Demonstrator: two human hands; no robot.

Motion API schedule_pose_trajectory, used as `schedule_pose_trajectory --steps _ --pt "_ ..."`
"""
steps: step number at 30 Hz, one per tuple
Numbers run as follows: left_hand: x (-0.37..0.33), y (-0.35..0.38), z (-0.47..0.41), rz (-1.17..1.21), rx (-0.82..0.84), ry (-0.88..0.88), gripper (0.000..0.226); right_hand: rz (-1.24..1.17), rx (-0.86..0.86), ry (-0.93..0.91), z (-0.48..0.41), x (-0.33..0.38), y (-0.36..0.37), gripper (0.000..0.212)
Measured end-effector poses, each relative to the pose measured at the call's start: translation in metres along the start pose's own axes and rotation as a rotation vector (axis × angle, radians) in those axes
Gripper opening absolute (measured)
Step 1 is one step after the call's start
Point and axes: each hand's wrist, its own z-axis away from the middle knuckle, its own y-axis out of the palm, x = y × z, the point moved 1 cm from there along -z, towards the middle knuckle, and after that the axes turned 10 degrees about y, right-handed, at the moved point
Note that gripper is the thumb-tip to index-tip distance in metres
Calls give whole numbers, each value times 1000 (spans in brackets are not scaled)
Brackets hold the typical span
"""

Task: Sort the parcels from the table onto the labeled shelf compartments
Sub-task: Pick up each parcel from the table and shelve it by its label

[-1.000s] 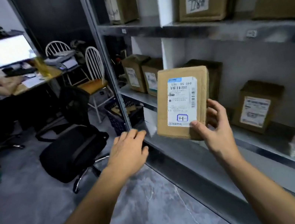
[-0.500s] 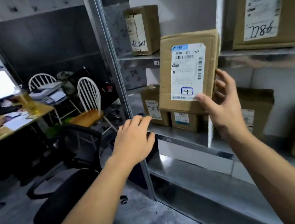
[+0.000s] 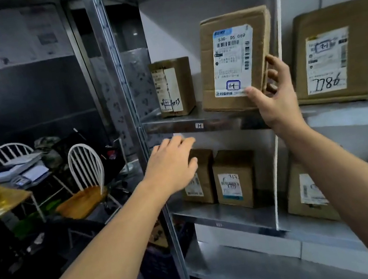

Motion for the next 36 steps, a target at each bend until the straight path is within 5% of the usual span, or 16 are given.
schedule_pose_trajectory --steps 6,19,30,36 --pt "17 3 -41 34 -72 7 53 265 -6 1 -37 -6 24 74" --pt "31 36 -79 186 -169 -10 55 416 84 224 -71 -30 29 91" --pt "58 35 -88 278 -196 -60 58 385 -3 359 -75 -29 37 86" --pt "61 39 -74 263 -139 5 57 478 -147 262 -48 -18 41 77"
